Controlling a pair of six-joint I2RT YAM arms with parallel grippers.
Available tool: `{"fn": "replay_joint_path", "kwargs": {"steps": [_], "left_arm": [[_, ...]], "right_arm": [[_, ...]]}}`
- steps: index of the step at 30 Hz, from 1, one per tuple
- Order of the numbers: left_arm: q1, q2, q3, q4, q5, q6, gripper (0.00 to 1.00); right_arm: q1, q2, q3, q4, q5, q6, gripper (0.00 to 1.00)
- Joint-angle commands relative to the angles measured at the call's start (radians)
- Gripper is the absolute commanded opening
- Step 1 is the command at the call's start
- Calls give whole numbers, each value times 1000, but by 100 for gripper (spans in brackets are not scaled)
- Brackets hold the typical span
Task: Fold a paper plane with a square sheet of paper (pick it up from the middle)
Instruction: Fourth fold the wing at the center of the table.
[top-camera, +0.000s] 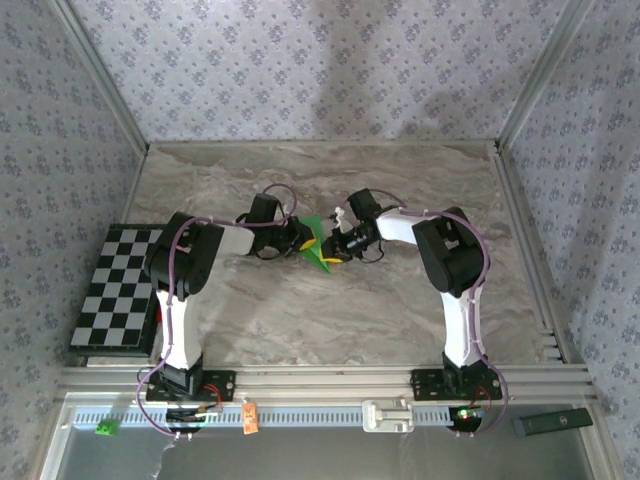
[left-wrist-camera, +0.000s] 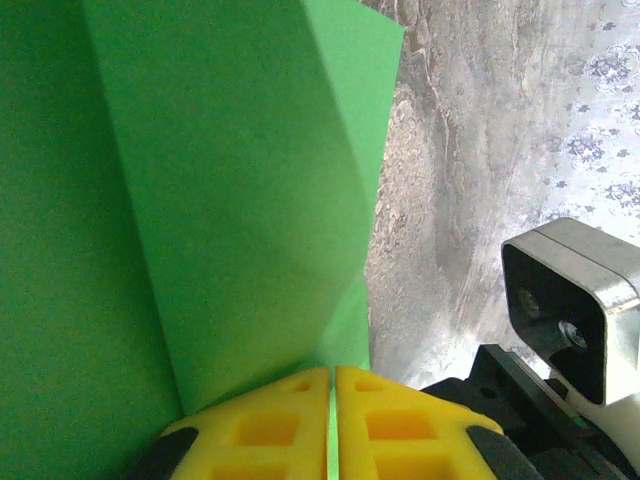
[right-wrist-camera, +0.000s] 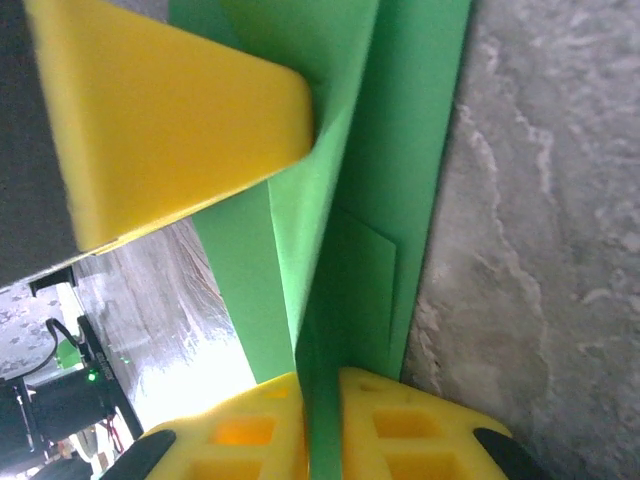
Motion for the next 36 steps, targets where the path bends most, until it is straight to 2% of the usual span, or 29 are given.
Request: {"fn": "replay_joint_path", "kwargs": {"steps": [1,9,18,27,36], "left_arm": [[-3,16,20,-12,-2,25,10],[-3,12,21,-10,0,24,10],[-1,-47,26,1,18,32,13],[37,-110,-46,17,10,37,17],[30,-116,-78,48,31,35,18]], "right_arm": [[-9,-32,-30,-90,46,-27,16],[-2,-38,-47,-103,29,-43,17],[-7,-16,-58,-106,64,-55,11],[-9,-8,-61,-82,78,-132,9],[-15,-13,-102,-45,63,-198,9]]}}
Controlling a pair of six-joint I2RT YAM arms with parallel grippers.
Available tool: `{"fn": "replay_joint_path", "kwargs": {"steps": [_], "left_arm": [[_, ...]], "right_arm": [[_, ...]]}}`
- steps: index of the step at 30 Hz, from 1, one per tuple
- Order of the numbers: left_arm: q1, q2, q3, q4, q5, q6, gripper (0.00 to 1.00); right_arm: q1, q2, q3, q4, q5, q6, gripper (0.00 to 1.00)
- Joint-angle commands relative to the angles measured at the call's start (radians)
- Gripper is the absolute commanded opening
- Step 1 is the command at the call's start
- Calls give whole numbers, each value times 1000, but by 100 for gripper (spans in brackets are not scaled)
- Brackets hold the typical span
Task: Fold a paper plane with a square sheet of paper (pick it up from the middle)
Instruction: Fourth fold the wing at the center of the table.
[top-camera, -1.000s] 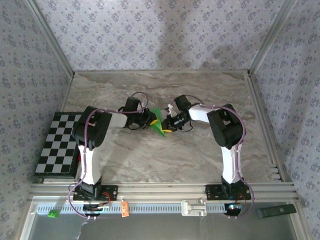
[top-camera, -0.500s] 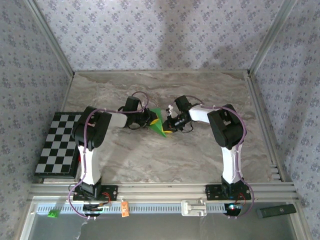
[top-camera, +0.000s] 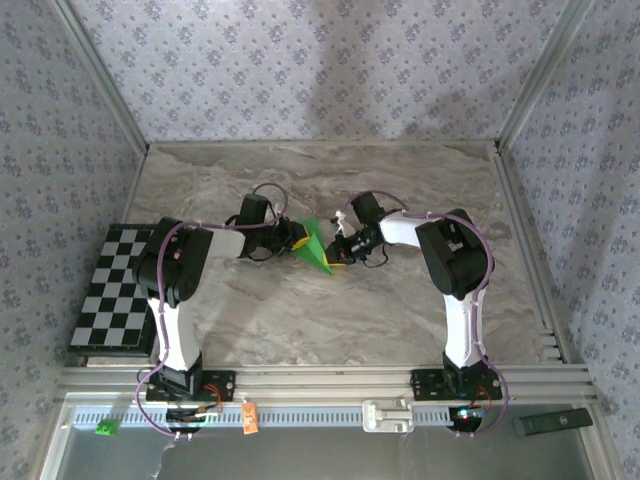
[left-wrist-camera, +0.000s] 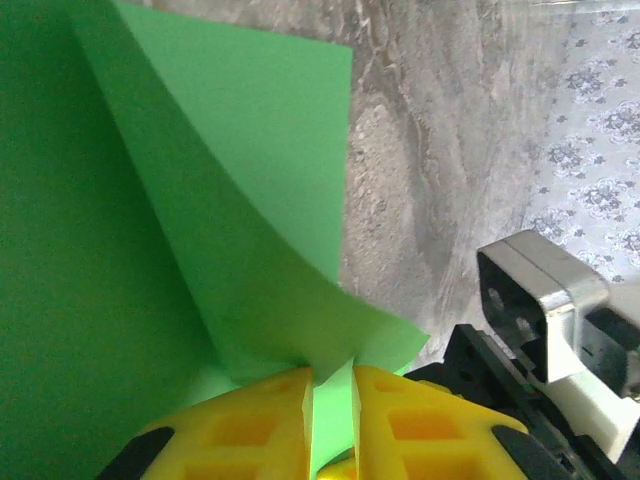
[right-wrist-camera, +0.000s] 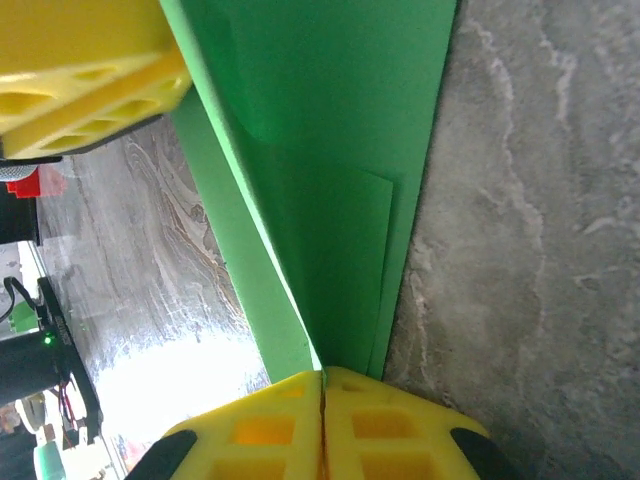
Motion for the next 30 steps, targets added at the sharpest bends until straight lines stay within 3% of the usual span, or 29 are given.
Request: {"fn": "replay_joint_path", "kwargs": {"steps": [1,22,30], "left_arm": [[-11,-26,3,27,26,24,18],[-49,51,94,-15,42,45,16],[-53,55,104,-20,43,48,16]], "right_arm": [[-9,15,-45,-56,61,-52,9],[-16,23,-30,-76,96,-61,19],[-20,24,-34,-68,120,-33,16]]}}
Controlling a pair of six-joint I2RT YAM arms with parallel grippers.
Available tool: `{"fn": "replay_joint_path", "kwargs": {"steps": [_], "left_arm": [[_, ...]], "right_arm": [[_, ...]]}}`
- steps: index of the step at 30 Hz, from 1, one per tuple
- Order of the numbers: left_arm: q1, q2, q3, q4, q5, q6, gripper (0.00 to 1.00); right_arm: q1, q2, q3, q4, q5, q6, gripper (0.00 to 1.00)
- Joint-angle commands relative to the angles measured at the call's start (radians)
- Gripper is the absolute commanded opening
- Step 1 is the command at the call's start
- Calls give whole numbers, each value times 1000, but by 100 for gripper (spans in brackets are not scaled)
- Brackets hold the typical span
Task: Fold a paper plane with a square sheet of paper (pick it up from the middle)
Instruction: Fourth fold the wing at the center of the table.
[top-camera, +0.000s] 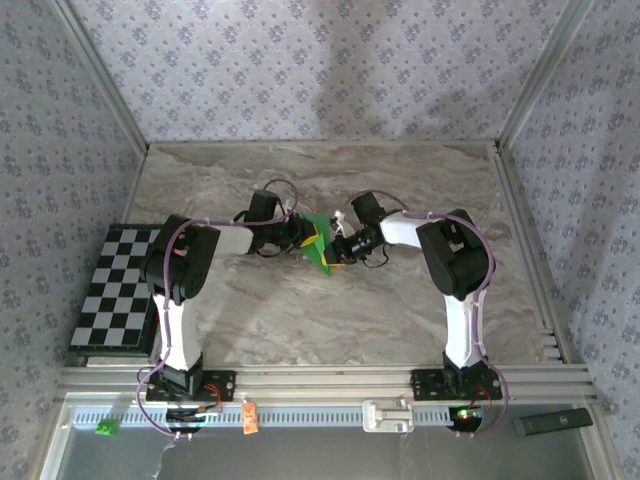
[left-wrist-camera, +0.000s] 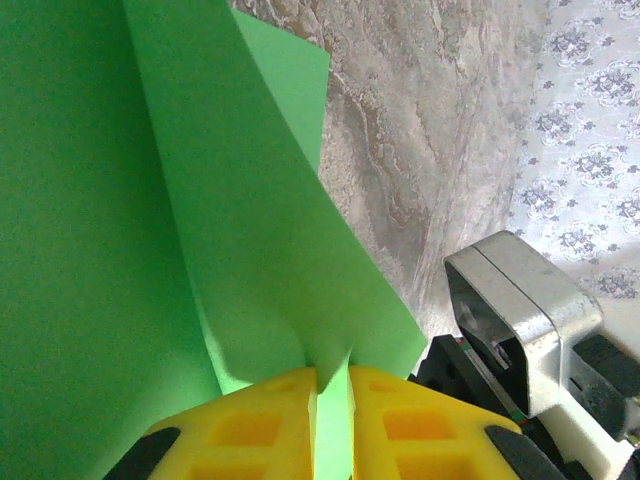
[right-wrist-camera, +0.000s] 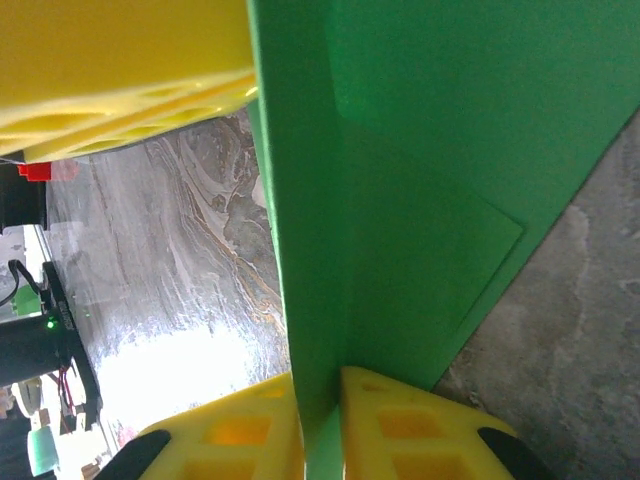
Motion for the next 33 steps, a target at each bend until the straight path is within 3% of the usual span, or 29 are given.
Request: {"fn": "replay_joint_path", "kwargs": {"steps": [1,10,19,33], "left_arm": [[-7,12,24,-11,18,23,16],[20,-68,-36,-10,-31,25,19],[31,-43,-56,-43,-34,30,23],[-4,-8,29,-244,-91,83,35]], "right_arm": [[-18,32,-27,-75,138,1,15],[-19,36,-15,-99,135,-39,10],[-15,39,41,-160,128,-113,10],[-2,19,71,-189,153,-126,13]]}}
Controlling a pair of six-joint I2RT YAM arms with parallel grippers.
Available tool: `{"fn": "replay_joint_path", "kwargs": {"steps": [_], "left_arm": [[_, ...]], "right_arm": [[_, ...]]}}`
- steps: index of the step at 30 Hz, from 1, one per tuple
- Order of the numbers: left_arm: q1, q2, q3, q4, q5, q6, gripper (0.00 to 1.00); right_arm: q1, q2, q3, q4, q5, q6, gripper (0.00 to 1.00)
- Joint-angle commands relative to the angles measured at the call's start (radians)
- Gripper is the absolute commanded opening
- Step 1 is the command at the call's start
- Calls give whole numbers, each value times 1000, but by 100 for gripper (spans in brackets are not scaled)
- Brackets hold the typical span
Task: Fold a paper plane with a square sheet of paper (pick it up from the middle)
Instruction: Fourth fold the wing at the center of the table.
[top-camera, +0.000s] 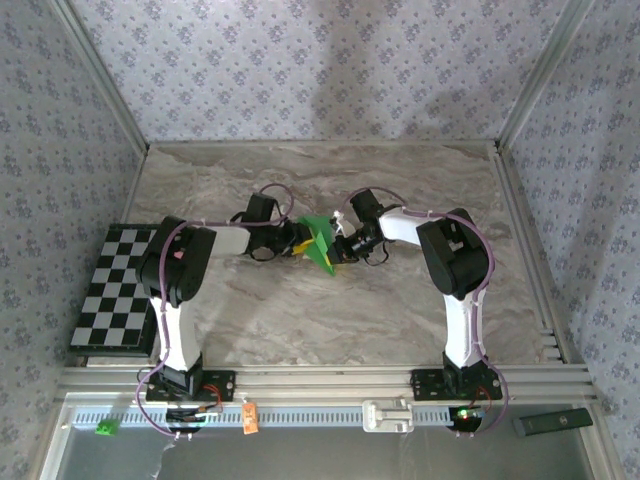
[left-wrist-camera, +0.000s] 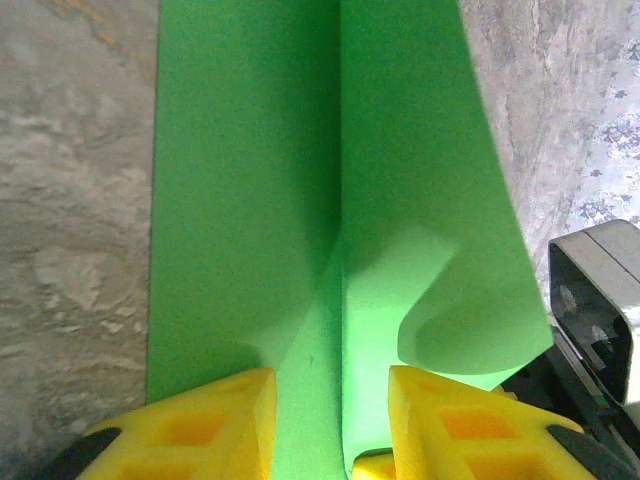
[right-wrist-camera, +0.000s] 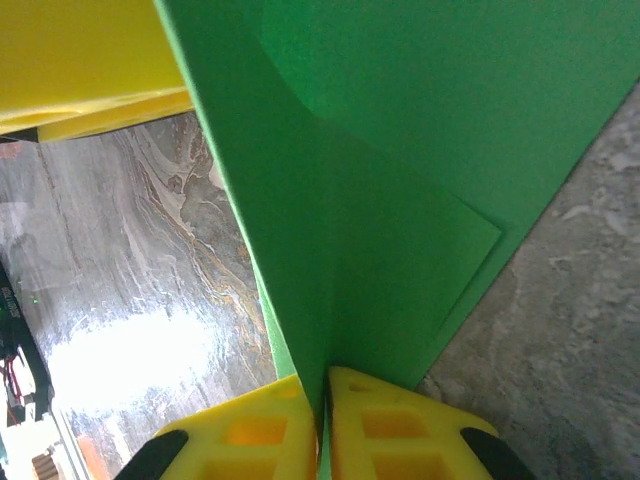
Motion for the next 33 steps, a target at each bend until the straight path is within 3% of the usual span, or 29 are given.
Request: {"fn": "replay_joint_path", "kwargs": {"steps": [1,15,23,33], "left_arm": [[-16,22,40,-106,-36,40,35],[-50,57,106,-318,-146,37,40],[-58,89,127,-362,-153,30,42],[-58,100,136,-383,-153,34,42]], "right_arm": [[-3,13,14,-65,81,-26,13],[10,-92,-24,11,128,60,25],[41,-127,-48,81,226,120,30],[64,-103,-21,90,258,114,29]]}}
